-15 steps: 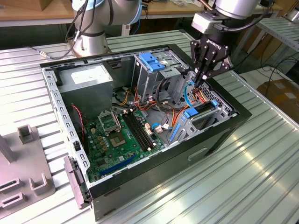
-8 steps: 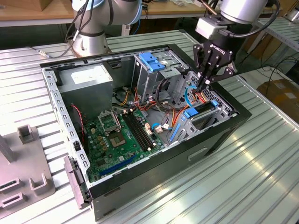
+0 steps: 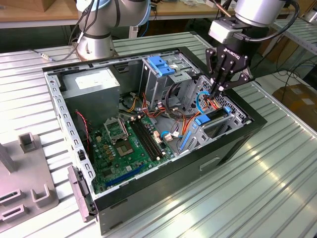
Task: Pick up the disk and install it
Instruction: 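Insert the second disk wire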
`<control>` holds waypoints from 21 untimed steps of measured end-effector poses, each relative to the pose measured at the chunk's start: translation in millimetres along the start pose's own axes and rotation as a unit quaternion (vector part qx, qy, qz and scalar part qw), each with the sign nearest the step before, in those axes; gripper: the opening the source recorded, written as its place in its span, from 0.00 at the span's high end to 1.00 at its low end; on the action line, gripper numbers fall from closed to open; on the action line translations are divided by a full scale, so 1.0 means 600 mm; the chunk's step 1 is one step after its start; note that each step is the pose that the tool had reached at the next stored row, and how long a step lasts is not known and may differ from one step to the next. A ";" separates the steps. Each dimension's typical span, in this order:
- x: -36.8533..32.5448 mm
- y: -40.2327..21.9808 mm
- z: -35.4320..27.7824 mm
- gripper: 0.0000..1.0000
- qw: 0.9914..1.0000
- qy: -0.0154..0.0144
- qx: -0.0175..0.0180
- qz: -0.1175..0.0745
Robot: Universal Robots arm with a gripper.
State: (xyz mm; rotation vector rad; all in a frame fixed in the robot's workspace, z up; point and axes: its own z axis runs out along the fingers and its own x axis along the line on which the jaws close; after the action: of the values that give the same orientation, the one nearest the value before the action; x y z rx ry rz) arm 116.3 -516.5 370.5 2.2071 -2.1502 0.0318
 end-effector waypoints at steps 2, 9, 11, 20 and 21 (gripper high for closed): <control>0.005 0.001 0.001 0.84 1.000 0.000 0.000 0.000; 0.019 0.003 0.003 0.84 1.000 0.000 0.000 0.000; 0.024 0.003 0.003 0.84 1.000 0.000 0.000 0.000; 0.030 0.019 0.007 0.84 1.000 0.000 0.020 -0.001; 0.030 0.022 0.008 0.84 1.000 0.000 0.022 -0.001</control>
State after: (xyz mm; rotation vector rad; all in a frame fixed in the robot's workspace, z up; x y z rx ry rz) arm 103.3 -535.2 367.3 2.2333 -2.1671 0.0799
